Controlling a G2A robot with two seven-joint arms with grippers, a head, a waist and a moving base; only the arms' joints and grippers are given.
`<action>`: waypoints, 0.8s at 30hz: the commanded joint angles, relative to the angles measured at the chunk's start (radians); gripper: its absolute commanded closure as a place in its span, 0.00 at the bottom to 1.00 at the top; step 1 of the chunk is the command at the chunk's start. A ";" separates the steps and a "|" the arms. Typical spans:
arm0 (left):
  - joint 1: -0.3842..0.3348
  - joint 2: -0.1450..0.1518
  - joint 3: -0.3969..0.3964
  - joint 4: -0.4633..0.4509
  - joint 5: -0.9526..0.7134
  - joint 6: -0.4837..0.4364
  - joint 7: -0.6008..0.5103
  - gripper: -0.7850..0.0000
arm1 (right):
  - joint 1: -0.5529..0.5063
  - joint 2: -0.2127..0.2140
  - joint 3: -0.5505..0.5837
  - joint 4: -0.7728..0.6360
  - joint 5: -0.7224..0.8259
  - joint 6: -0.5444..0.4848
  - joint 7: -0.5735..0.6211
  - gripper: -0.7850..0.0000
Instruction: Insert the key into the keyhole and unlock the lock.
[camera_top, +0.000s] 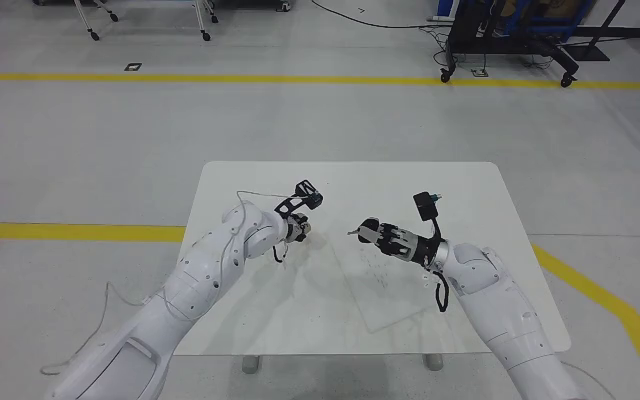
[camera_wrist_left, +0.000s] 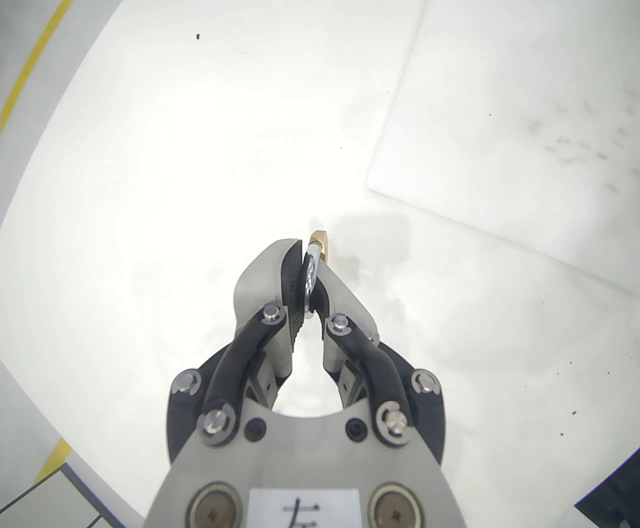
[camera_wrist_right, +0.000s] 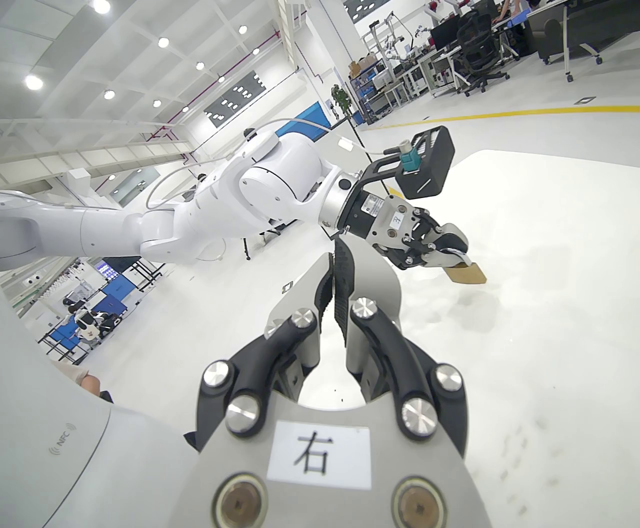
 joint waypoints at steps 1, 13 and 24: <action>0.000 0.000 0.000 0.000 0.000 0.000 0.000 1.00 | 0.000 0.000 0.000 0.000 0.000 0.000 0.000 1.00; 0.104 0.042 -0.194 -0.046 -0.195 -0.050 0.226 1.00 | 0.000 0.000 0.000 0.000 0.000 0.000 0.000 1.00; 0.147 0.050 -0.230 -0.068 -0.233 -0.069 0.270 1.00 | 0.000 0.000 0.000 0.000 0.000 0.000 0.000 1.00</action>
